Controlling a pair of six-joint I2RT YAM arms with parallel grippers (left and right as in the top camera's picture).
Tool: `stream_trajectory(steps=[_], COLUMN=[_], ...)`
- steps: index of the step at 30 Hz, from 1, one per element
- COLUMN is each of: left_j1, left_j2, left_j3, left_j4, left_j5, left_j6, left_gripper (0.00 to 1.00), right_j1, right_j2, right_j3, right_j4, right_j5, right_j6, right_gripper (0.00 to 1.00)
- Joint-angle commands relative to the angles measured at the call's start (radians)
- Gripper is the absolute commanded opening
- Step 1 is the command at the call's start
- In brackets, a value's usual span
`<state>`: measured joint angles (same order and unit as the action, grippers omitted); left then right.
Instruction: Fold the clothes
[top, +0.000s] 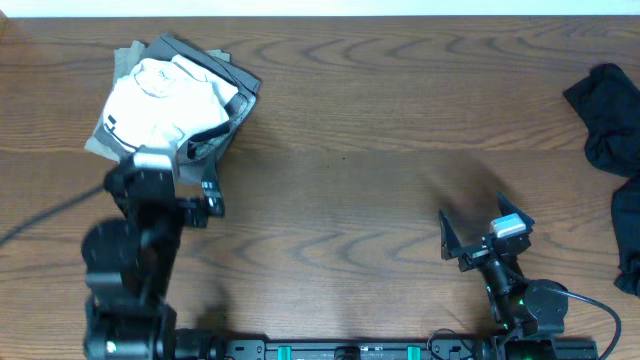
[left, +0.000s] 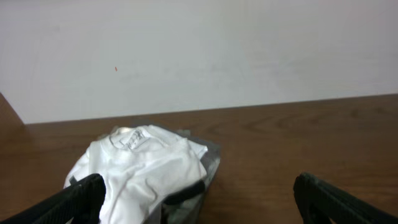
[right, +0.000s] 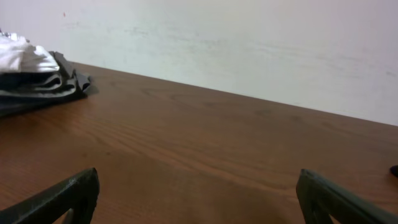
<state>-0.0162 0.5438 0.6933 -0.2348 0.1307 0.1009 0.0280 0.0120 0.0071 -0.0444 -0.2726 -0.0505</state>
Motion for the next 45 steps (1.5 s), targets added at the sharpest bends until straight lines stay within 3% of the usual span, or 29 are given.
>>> stream_trajectory(steps=[1, 15, 35, 45], left_j1=[0.007, 0.013, 0.018, 0.017], left_j2=[-0.111, -0.54, -0.542, -0.54], left_j3=[-0.088, -0.351, -0.642, -0.687], left_j4=[0.029, 0.028, 0.074, 0.171], left_j5=[0.016, 0.006, -0.011, -0.011], left_j6=[-0.01, -0.009, -0.009, -0.009], left_gripper=[0.98, 0.98, 0.98, 0.98], right_j1=[-0.008, -0.008, -0.008, -0.008], right_j2=[-0.007, -0.007, -0.007, -0.007], right_j3=[-0.002, -0.002, -0.002, -0.002], right_j4=[-0.004, -0.004, -0.004, -0.004], right_j5=[-0.005, -0.004, -0.005, -0.005], right_j6=[0.016, 0.016, 0.016, 0.016], right_gripper=[0.99, 0.99, 0.99, 0.99])
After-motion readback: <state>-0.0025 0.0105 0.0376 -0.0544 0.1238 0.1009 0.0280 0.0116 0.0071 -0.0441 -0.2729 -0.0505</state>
